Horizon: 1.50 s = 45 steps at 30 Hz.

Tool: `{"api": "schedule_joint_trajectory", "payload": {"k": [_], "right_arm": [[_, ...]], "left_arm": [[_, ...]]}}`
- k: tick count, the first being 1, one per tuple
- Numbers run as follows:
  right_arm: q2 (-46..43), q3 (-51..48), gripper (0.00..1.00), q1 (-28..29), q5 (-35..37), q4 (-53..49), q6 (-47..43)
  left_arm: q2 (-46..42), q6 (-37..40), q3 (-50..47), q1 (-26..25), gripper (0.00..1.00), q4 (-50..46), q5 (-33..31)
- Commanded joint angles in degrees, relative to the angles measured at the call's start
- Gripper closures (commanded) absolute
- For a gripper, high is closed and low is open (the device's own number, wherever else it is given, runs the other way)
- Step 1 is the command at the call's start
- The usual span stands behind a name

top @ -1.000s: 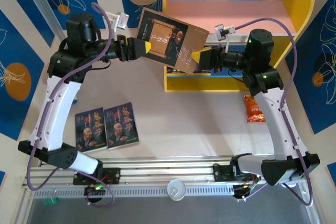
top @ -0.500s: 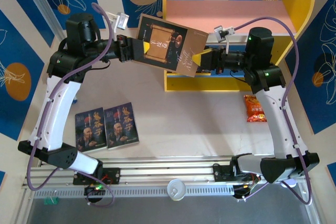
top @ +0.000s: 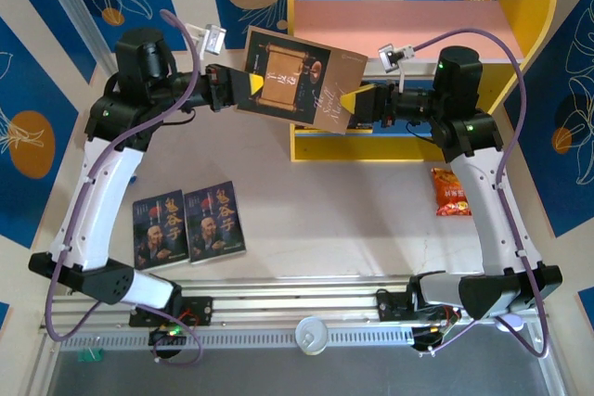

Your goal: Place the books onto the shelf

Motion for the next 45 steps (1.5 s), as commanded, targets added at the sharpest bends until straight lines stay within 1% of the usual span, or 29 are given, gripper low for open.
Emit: {"api": "schedule_joint_trajectory", "payload": {"k": [1,3,6,7,9,12,14,20,25,31,34,36,38,41,43,45], "right_arm": [[-1.5,-1.4,0.82,0.3,2.5,6.6,2.9],[-2.0,-1.9,0.79,0.1,3.4,7.5,3.8],[-2.5,-1.9,0.71,-0.2,4.9,7.4,4.7],[-2.7,-2.0,0.66,-0.4,5.7,7.4,5.0],[-3.5,-2.8,0.51,-0.9,8.0,7.8,5.8],[-4.9,-5.0,0.35,-2.2,9.9,9.7,7.8],[-5.4,-6.2,0.29,-3.2,10.1,11.0,9.3],[-5.4,-7.9,0.23,-4.4,9.5,13.3,12.2],[-4.4,-8.6,0.23,-4.3,9.2,15.8,15.1],[-2.7,-8.3,0.29,-3.6,8.2,20.4,18.7],[-1.6,-6.8,0.37,-3.2,7.9,20.6,19.1],[-1.1,-6.1,0.44,-3.0,7.7,20.6,19.5],[-0.9,-5.5,0.51,-3.1,7.6,20.4,19.4],[-0.8,-4.6,0.58,-3.1,7.5,19.8,19.0],[-0.6,-3.8,0.66,-3.1,7.2,19.4,18.9],[-0.3,-3.0,0.78,-3.1,6.6,19.2,18.8]], "left_arm": [[-3.0,-5.3,-4.1,0.2,1.0,11.6,1.2],[-4.0,-8.3,-6.9,0.2,1.0,17.3,1.3],[-4.2,-11.0,-8.8,0.2,1.0,22.3,1.8],[-4.1,-11.6,-9.3,0.2,1.0,23.5,1.8],[-4.2,-12.0,-9.9,0.2,1.0,24.9,1.5],[-4.4,-13.3,-11.0,0.2,1.0,27.2,1.5],[-4.5,-14.2,-11.6,0.2,1.0,28.8,1.6],[-4.9,-16.6,-13.3,0.3,1.0,33.0,1.3],[-4.7,-19.7,-15.0,0.2,1.0,38.0,1.6],[-3.1,-23.0,-17.1,-0.3,1.0,44.2,2.0],[-2.4,-25.3,-19.1,-0.3,1.0,48.5,2.0],[-2.0,-26.5,-20.3,-0.5,1.0,51.1,1.7],[-1.6,-27.2,-20.8,-0.7,1.0,52.4,1.6],[-0.9,-27.6,-20.8,-1.0,1.0,53.3,1.6],[-0.3,-27.6,-20.7,-1.3,1.0,53.4,1.5],[0.1,-27.5,-20.6,-1.8,1.0,53.6,1.4]]}}
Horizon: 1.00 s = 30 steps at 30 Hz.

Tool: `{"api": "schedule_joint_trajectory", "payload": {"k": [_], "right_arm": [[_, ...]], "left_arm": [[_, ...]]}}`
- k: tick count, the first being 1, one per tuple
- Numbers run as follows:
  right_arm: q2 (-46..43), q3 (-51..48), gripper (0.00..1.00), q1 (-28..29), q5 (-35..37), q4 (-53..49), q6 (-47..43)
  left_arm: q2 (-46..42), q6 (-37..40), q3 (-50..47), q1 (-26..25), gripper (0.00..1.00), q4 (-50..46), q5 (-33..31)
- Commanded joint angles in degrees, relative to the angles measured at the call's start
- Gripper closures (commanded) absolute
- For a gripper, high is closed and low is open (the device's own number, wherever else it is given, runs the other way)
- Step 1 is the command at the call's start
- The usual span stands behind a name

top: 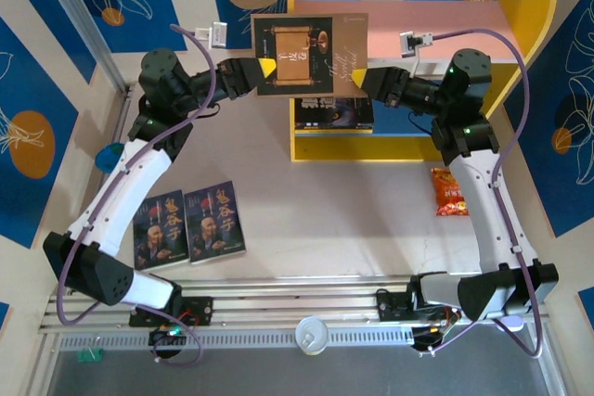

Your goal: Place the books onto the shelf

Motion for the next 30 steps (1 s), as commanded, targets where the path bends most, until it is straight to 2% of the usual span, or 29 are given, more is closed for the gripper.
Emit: {"api": "schedule_joint_trajectory", "payload": {"k": [1,3,5,11,15,24,30], "right_arm": [[0.5,3.4,0.83,0.3,-2.1,-0.3,-0.3],[0.9,4.6,0.93,0.3,-2.6,-1.3,-0.7],[1.1,5.5,0.97,0.2,-2.6,-2.4,-1.3],[1.5,7.9,1.0,-3.0,-4.3,-2.2,-0.3],[2.3,11.1,1.0,-7.3,-6.9,-2.8,0.7],[4.6,15.3,1.0,-17.3,-11.1,-2.6,3.9],[7.3,18.4,1.0,-18.6,-11.3,-6.6,1.4]], "left_arm": [[0.1,-1.1,1.2,-1.0,1.0,7.1,0.5],[0.5,-1.1,1.4,-1.3,1.0,7.0,0.5],[0.6,-1.0,1.5,-1.3,0.97,6.5,0.4],[-1.6,3.4,1.1,-1.3,0.64,0.3,-3.0],[-4.9,7.9,-1.1,-1.3,0.54,-5.5,-8.1],[-9.1,14.9,-2.8,-1.3,0.52,-16.7,-16.0],[-9.6,16.7,-2.7,-1.3,0.52,-19.7,-17.7]]}}
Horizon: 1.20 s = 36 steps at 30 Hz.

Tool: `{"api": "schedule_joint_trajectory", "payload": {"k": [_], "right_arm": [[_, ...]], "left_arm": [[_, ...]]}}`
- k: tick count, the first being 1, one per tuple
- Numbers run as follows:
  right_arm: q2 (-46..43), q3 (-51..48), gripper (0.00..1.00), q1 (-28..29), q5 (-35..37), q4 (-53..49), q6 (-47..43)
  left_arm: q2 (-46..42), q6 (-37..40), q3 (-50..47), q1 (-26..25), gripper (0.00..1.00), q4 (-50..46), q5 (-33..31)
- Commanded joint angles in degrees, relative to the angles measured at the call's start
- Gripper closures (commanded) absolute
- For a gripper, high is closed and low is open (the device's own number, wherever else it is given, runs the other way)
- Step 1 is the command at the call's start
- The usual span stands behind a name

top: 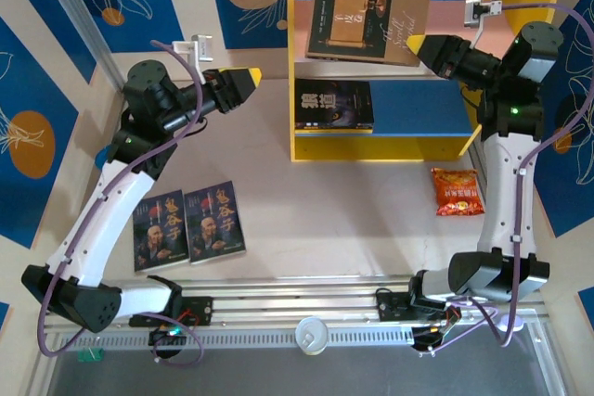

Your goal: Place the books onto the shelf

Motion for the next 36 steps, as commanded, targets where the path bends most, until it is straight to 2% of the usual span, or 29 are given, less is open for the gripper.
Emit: {"api": "schedule_joint_trajectory", "payload": {"k": [1,15,29,36], "right_arm": [[1.3,3.5,1.0,-0.2,-1.8,-1.2,-1.0],[10.0,11.2,0.99,3.5,-0.4,-9.4,-6.1],[14.7,15.8,0.92,6.2,3.4,-16.0,-10.5],[16.3,18.9,0.76,7.0,6.2,-21.4,-13.9]], "left_arm": [[-0.9,2.6,-0.5,-0.5,0.52,-3.0,-2.4],[-7.6,5.0,-5.9,-0.4,0.5,-7.5,-7.1],[-9.5,6.6,-6.0,-0.3,0.49,-10.0,-8.5],[-9.8,6.8,-6.1,-0.4,0.49,-9.9,-8.6]]}}
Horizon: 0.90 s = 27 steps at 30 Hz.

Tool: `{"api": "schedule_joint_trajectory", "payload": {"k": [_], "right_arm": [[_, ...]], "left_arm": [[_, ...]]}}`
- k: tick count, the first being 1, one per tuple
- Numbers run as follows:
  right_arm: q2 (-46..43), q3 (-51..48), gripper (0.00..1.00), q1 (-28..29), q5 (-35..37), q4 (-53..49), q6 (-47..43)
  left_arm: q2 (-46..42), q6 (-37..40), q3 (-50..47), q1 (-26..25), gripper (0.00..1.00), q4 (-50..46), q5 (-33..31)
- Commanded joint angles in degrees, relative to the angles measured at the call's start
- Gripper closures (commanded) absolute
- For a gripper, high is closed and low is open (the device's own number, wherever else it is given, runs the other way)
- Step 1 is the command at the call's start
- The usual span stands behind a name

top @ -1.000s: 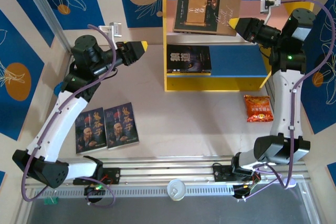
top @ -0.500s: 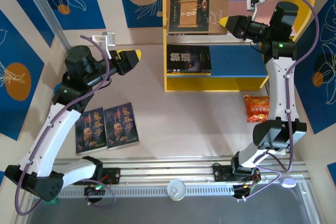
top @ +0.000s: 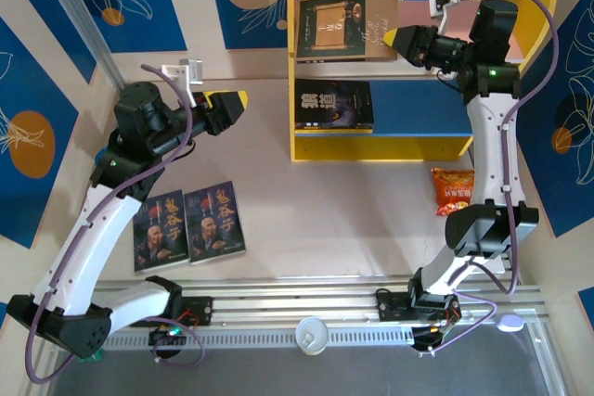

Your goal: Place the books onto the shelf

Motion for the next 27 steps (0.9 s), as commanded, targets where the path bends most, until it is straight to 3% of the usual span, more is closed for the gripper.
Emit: {"api": "schedule_joint_trajectory", "payload": {"k": [1,14,27], "right_arm": [[0.5,3.3,0.74,0.9,2.2,-2.7,-3.5],[4.4,12.1,0.46,4.5,19.5,-16.7,-13.8],[4.6,14.5,0.36,5.0,29.3,-22.1,-18.4]], "left_arm": [[-1.4,1.8,-0.3,-0.4,0.49,-0.2,-0.9],[-1.9,2.1,-0.2,-0.3,0.49,-1.1,-1.4],[-1.8,2.5,-0.3,-0.3,0.49,-1.5,-1.8]]}}
